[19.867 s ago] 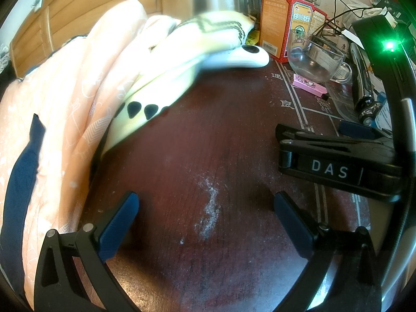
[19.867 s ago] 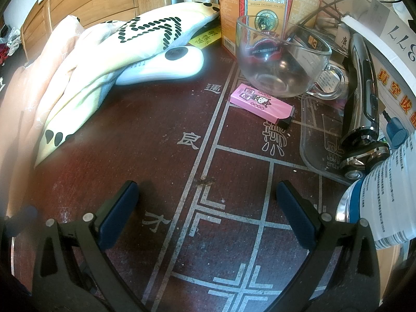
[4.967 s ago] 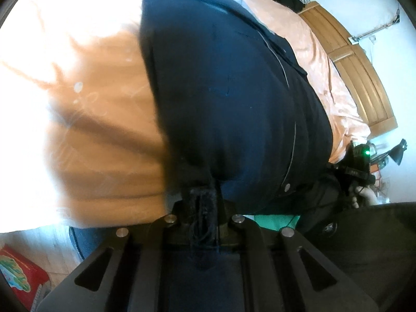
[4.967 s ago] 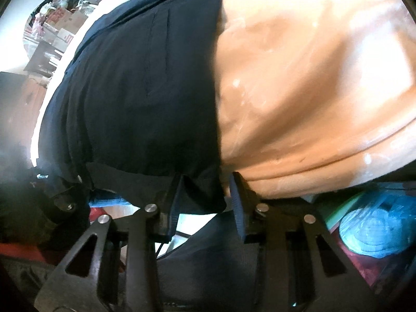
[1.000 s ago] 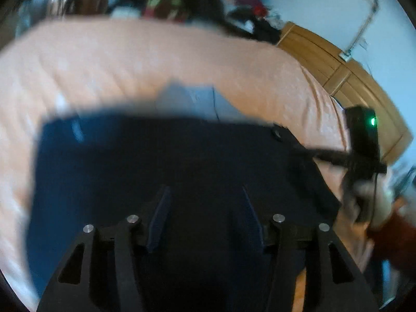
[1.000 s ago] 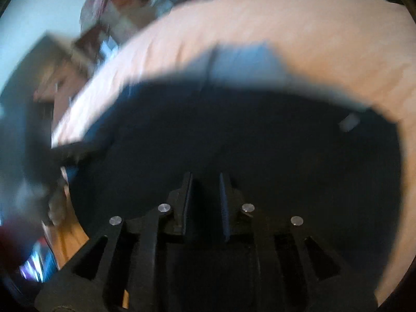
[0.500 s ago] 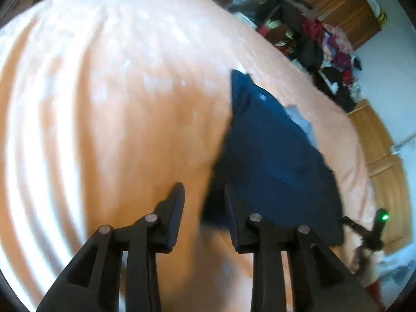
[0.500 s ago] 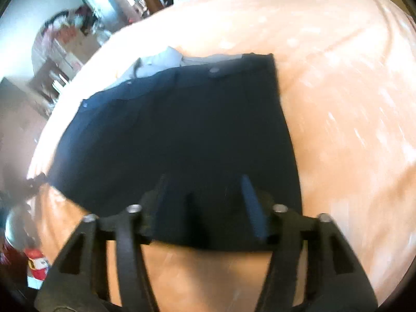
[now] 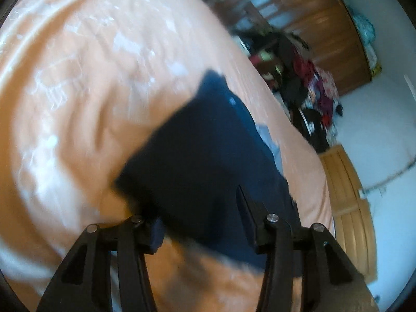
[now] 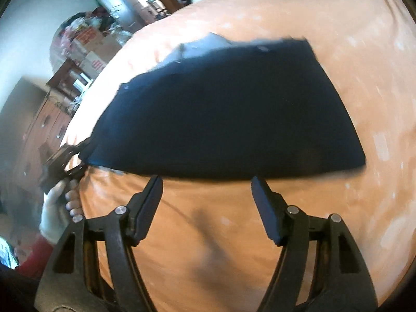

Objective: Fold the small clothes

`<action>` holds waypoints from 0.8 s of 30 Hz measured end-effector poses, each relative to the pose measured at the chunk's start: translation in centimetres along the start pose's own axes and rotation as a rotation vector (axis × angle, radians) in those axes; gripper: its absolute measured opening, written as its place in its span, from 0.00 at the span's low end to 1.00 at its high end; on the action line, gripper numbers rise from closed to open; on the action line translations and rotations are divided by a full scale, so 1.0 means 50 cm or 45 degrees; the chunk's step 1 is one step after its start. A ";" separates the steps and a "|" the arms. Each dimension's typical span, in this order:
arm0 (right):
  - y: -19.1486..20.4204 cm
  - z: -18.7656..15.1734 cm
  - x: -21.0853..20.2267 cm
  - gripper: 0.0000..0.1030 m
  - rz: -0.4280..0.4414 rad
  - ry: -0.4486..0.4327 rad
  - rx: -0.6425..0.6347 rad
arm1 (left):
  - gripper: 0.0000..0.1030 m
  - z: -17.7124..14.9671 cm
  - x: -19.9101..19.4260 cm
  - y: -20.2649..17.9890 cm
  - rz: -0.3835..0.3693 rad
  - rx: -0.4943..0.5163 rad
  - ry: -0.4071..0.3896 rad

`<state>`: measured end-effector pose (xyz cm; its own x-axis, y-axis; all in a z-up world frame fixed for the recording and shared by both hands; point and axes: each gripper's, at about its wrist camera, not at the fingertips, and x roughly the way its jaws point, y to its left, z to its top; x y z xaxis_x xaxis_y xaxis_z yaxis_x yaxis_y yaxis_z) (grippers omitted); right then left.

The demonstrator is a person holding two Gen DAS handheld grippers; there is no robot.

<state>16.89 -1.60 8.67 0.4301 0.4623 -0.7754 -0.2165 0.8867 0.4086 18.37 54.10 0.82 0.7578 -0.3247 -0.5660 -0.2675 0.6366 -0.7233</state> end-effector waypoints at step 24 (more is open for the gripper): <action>0.580 0.323 0.476 0.77 0.040 0.355 -0.605 | 0.04 -0.003 0.062 -0.045 0.054 0.244 -0.007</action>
<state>35.01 34.97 9.83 0.1824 0.4160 -0.8909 -0.6250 0.7486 0.2216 21.24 51.58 0.62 0.7517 -0.2909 -0.5919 -0.1816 0.7715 -0.6097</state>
